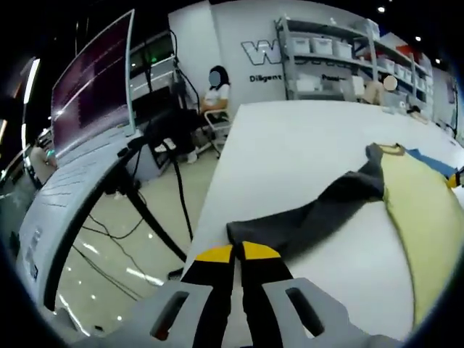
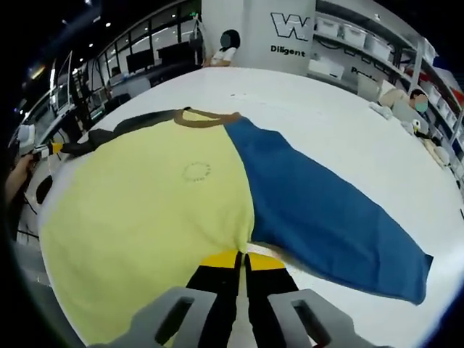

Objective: Fold the garment on the visible template until the final outline fits inside the template.

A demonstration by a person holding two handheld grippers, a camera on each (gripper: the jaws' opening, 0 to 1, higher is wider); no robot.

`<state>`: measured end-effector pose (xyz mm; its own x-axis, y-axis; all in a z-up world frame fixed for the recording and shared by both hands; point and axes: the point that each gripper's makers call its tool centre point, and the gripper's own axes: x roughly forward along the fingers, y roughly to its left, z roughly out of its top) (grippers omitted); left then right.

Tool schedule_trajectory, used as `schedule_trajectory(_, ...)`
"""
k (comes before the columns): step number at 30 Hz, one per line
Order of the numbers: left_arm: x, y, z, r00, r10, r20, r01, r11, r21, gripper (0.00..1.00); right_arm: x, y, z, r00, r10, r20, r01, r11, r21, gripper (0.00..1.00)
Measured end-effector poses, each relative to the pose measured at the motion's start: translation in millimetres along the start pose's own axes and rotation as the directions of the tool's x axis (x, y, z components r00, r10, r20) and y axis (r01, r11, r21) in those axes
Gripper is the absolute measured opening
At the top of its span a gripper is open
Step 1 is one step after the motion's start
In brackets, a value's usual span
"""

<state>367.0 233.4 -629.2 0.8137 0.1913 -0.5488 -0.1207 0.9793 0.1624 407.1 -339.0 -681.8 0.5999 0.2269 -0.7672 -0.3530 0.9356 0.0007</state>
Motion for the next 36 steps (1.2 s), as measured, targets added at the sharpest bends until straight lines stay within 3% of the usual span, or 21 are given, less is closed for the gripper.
schedule_trajectory(8,4,-6.1,-15.4,0.999,-0.005,-0.041,0.005,1.000,0.016,0.02,-1,0,0.3,1.000,0.009,0.021,-0.010,0.999,0.043,0.00)
schedule_trajectory(10,2,-9.4,-14.4,0.999,-0.016,-0.039,0.016,1.000,0.002,0.05,-3,-3,4.1,0.999,0.005,0.052,-0.009,0.997,0.078,0.06)
schedule_trajectory(12,-1,-14.5,-9.9,0.999,-0.030,-0.018,0.030,1.000,-0.003,0.15,-8,-6,11.2,0.995,0.002,0.101,-0.014,0.993,0.121,0.11)
schedule_trajectory(14,-7,-23.3,-4.4,0.999,-0.054,0.000,0.054,0.998,-0.010,0.25,-13,-12,13.6,0.993,-0.007,0.119,-0.008,0.992,0.127,0.15)
schedule_trajectory(15,-9,-27.7,-1.6,0.998,-0.066,0.013,0.066,0.998,-0.006,0.30,-16,-14,19.7,0.988,-0.004,0.157,-0.016,0.992,0.122,0.20)
schedule_trajectory(18,-19,-45.2,7.4,0.992,-0.116,0.049,0.115,0.993,0.014,0.40,-23,-23,23.6,0.982,-0.024,0.186,0.002,0.993,0.117,0.32)
schedule_trajectory(22,-28,-60.3,11.5,0.986,-0.156,0.057,0.154,0.987,0.042,0.53,-31,-32,27.9,0.976,-0.022,0.217,-0.006,0.992,0.126,0.44)
schedule_trajectory(26,-39,-73.0,18.0,0.976,-0.202,0.084,0.200,0.979,0.041,0.64,-39,-35,29.6,0.972,-0.021,0.235,-0.014,0.990,0.143,0.57)
schedule_trajectory(33,-55,-93.1,14.9,0.950,-0.298,0.091,0.293,0.954,0.063,0.85,-45,-44,23.2,0.975,-0.030,0.220,-0.012,0.982,0.187,0.78)
schedule_trajectory(36,-71,-106.8,16.8,0.929,-0.355,0.107,0.337,0.929,0.154,0.93,-49,-53,21.9,0.973,-0.051,0.226,0.003,0.978,0.208,0.85)
